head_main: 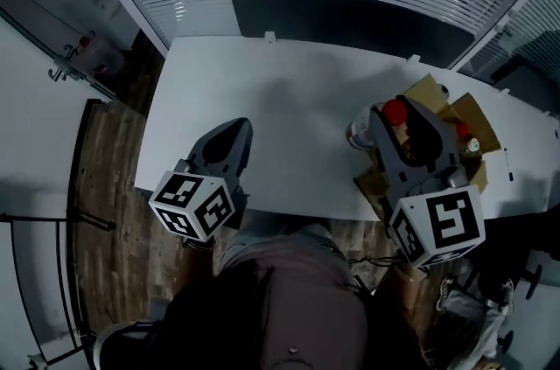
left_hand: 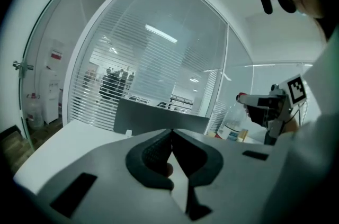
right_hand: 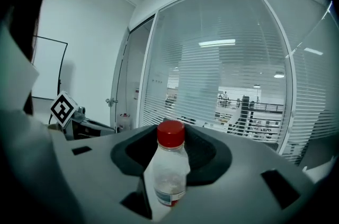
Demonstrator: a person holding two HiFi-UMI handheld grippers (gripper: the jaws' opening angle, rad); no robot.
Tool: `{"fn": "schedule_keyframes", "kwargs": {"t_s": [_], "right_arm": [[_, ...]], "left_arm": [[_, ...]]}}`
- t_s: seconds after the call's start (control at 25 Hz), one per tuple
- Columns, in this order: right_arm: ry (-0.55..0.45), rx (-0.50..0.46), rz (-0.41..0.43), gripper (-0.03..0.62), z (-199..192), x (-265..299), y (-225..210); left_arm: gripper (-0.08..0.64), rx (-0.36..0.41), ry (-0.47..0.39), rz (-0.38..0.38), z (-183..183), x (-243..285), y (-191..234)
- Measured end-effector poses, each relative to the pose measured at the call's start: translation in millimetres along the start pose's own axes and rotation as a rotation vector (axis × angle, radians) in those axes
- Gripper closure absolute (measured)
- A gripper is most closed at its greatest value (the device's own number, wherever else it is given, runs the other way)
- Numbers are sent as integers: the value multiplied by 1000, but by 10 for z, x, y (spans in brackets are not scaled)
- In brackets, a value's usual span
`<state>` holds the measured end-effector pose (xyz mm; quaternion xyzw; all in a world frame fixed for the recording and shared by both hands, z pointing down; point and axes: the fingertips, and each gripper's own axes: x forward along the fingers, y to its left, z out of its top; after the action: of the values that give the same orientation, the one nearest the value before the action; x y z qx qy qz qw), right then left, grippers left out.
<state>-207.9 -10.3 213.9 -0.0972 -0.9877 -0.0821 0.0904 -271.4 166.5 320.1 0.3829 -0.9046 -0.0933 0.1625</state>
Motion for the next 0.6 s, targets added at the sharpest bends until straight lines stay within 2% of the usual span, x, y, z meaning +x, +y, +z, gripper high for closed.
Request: {"fn": "schedule_keyframes", "kwargs": {"t_s": [0.36, 0.6], "right_arm": [[4, 17, 109, 425, -59, 255, 312], [33, 38, 152, 423, -259, 500, 511]], "left_arm": [[551, -11, -10, 80, -24, -285, 200], [551, -15, -11, 125, -43, -437, 366]]}}
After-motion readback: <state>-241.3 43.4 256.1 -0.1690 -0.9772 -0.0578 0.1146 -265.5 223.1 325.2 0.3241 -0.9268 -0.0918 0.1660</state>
